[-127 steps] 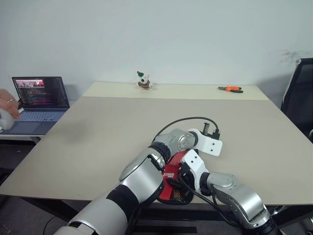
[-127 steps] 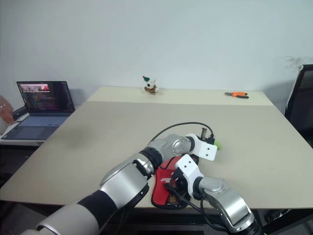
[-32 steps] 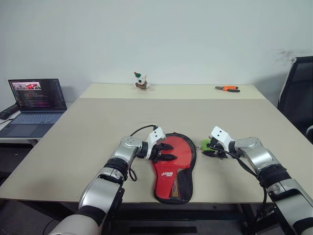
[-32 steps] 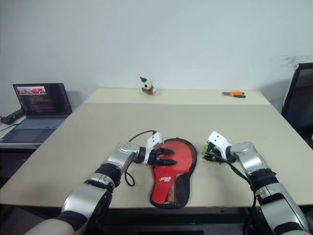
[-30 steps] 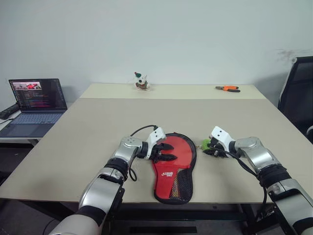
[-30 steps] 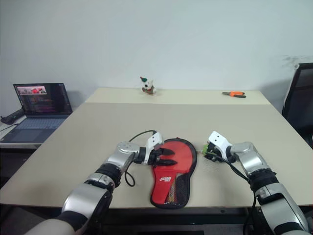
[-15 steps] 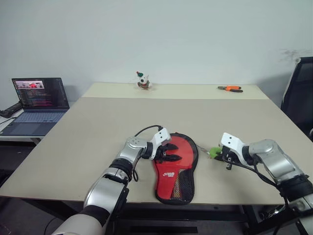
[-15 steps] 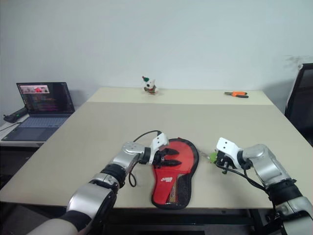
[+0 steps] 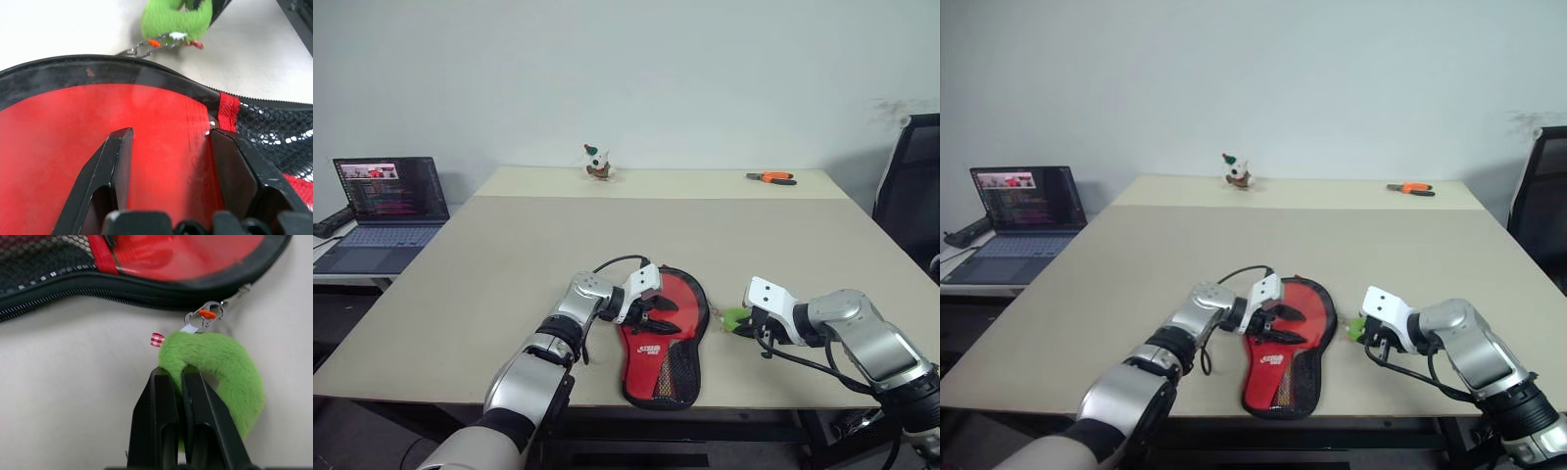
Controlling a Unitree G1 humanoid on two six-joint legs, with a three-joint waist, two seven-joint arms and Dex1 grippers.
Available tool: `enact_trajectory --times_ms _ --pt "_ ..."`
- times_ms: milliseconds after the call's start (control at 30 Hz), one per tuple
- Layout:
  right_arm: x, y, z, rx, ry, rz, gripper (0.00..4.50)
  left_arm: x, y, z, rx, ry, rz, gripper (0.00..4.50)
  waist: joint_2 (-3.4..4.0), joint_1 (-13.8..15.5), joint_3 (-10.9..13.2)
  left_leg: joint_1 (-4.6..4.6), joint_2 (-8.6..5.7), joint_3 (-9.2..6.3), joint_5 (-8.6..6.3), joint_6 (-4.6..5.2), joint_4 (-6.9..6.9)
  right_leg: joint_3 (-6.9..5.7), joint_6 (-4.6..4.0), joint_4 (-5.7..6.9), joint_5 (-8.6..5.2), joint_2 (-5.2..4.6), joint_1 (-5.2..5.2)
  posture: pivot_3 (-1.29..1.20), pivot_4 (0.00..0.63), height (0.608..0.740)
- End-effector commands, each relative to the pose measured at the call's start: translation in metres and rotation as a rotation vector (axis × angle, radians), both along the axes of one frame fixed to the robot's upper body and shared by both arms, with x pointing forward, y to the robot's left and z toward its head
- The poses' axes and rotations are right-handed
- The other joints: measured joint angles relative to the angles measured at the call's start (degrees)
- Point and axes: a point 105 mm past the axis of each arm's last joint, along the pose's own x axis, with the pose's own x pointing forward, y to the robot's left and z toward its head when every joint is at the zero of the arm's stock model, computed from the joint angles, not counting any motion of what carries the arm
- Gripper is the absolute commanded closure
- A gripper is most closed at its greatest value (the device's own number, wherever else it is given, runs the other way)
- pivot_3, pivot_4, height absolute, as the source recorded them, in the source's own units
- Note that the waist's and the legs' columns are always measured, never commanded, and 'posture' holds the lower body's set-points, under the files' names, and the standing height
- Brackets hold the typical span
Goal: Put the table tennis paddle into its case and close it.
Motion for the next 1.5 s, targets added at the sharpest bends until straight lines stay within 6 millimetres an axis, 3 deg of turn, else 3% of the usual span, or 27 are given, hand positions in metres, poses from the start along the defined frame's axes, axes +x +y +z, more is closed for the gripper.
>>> enact_trajectory --times_ms 33,267,833,1100,1267,1500 --pt "-0.001 0.003 0.007 0.018 -0.025 0.009 4.45 -0.003 0.023 -0.029 0.12 0.069 0.061 1.79 0.0 -0.09 0.0 0.03 0.01 0.02 0.0 0.0 -0.01 0.03 0.0 0.01 0.0 0.01 0.01 0.0 0.15 0.74" --pt "-0.01 0.001 0.004 0.021 0.006 0.019 4.45 -0.007 0.038 -0.043 0.179 0.046 0.066 1.79 0.01 -0.1 -0.03 0.46 0.05 0.02 0.0 0.0 -0.03 0.03 0.26 0.01 -0.16 0.05 0.42 0.0 0.15 0.74" --pt "-0.047 0.013 0.001 0.033 0.083 0.106 4.45 -0.018 0.036 -0.061 0.236 0.082 0.023 1.79 -0.09 -0.02 -0.61 0.73 0.06 -0.06 -0.02 0.0 -0.05 -0.04 0.29 -0.08 -0.19 0.03 0.77 0.0 0.15 0.74" --pt "-0.083 0.015 -0.001 0.057 0.185 0.169 4.45 -0.022 0.029 -0.068 0.184 0.138 0.056 1.79 -0.05 0.2 -0.84 0.71 0.05 -0.09 -0.04 0.03 -0.08 -0.06 0.29 -0.19 -0.2 0.01 0.82 0.0 0.15 0.74" --pt "-0.094 0.022 -0.006 0.074 0.209 0.185 4.45 -0.023 0.021 -0.069 0.098 0.195 0.104 1.79 -0.01 0.54 -1.01 0.65 0.02 -0.21 -0.09 0.07 -0.09 -0.23 0.32 -0.43 -0.22 -0.04 0.94 0.0 0.15 0.74" --pt "-0.115 0.023 -0.007 0.084 0.276 0.232 4.45 -0.028 0.027 -0.082 0.095 0.234 0.152 1.79 0.15 0.75 -1.33 0.59 0.0 -0.28 -0.13 0.12 -0.09 -0.35 0.34 -0.56 -0.23 -0.08 0.98 0.0 0.15 0.74"
